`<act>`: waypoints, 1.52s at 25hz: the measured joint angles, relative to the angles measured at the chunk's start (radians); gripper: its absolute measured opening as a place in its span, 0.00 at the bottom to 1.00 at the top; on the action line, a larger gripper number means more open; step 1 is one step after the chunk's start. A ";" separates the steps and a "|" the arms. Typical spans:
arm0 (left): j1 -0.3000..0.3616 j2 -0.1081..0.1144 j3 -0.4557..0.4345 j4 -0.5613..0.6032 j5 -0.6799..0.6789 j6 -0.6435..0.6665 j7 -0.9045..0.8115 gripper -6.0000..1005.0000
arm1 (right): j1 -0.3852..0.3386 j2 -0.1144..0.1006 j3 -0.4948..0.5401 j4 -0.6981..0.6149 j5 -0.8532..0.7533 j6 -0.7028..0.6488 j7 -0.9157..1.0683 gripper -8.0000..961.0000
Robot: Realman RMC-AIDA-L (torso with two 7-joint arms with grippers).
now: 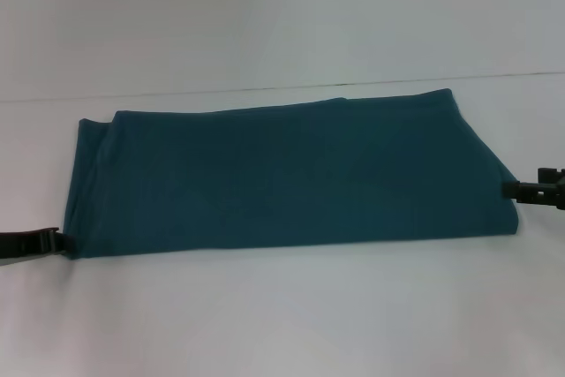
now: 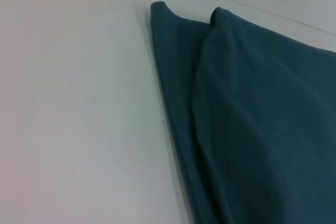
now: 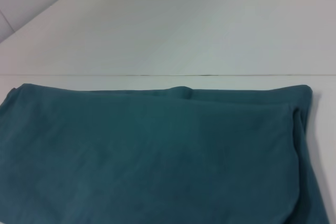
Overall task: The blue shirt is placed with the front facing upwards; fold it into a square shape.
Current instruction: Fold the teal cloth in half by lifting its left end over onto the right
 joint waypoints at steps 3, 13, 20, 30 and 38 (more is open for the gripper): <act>0.000 0.000 0.000 -0.001 -0.001 0.000 0.001 0.09 | 0.004 -0.007 0.000 -0.003 -0.028 -0.003 0.041 0.96; -0.001 0.000 0.000 0.000 -0.006 0.000 0.012 0.03 | 0.094 -0.045 0.000 -0.019 -0.269 -0.012 0.342 0.95; 0.000 0.000 -0.004 0.000 -0.008 0.001 0.016 0.03 | 0.149 -0.061 -0.013 -0.012 -0.326 -0.042 0.444 0.95; 0.004 -0.002 -0.008 0.000 -0.012 0.004 0.027 0.03 | 0.172 -0.055 -0.029 0.069 -0.326 -0.025 0.470 0.95; -0.001 -0.002 -0.004 0.000 -0.015 0.006 0.028 0.03 | 0.168 -0.057 -0.029 0.123 -0.320 0.034 0.459 0.92</act>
